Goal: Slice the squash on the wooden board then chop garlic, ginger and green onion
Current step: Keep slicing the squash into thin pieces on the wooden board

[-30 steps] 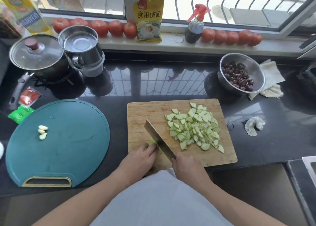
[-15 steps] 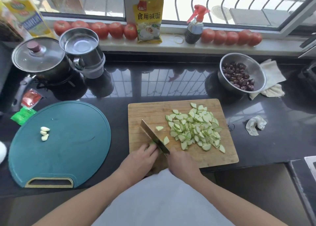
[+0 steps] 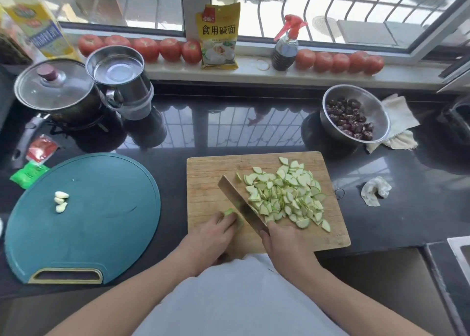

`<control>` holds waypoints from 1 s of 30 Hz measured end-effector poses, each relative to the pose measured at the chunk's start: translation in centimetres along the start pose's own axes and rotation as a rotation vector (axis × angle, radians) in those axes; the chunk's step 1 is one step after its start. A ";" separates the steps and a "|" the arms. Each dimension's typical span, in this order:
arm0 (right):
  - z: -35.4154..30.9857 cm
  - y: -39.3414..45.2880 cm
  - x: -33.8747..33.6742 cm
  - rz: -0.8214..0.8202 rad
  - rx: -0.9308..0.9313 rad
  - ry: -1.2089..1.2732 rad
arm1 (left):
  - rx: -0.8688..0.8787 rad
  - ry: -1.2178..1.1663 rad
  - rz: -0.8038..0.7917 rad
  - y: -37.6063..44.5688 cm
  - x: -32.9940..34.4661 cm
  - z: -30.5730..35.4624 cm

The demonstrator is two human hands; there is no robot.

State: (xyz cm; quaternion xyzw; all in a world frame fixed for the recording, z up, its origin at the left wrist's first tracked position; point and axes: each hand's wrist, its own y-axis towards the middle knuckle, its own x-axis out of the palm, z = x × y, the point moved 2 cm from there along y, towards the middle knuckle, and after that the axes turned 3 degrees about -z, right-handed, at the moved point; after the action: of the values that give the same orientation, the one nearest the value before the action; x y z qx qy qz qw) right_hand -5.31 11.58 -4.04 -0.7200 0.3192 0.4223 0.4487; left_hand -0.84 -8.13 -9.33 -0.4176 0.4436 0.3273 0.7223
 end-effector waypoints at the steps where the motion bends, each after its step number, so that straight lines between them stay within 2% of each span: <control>1: -0.1 -0.3 0.1 -0.020 0.006 -0.011 | -0.008 -0.007 -0.009 0.0 -0.1 0.0; 8: -0.6 -1.3 -0.1 -0.097 -0.010 -0.129 | -0.009 0.004 -0.062 0.2 -0.3 0.2; 15: 0.3 -1.2 0.9 -0.141 0.020 -0.211 | 0.015 0.049 -0.035 0.3 0.1 0.1; 24: -2.2 3.1 0.4 -0.049 0.071 0.058 | 0.010 0.043 0.017 -0.2 -0.3 0.4; 30: -1.1 0.0 -0.2 0.000 0.007 0.006 | 0.000 0.040 -0.025 0.0 -0.2 0.2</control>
State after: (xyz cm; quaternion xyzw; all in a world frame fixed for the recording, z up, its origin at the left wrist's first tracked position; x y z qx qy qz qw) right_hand -5.04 10.62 -3.55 -0.7197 0.3220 0.4192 0.4502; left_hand -0.87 -7.95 -9.09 -0.4297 0.4529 0.3100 0.7171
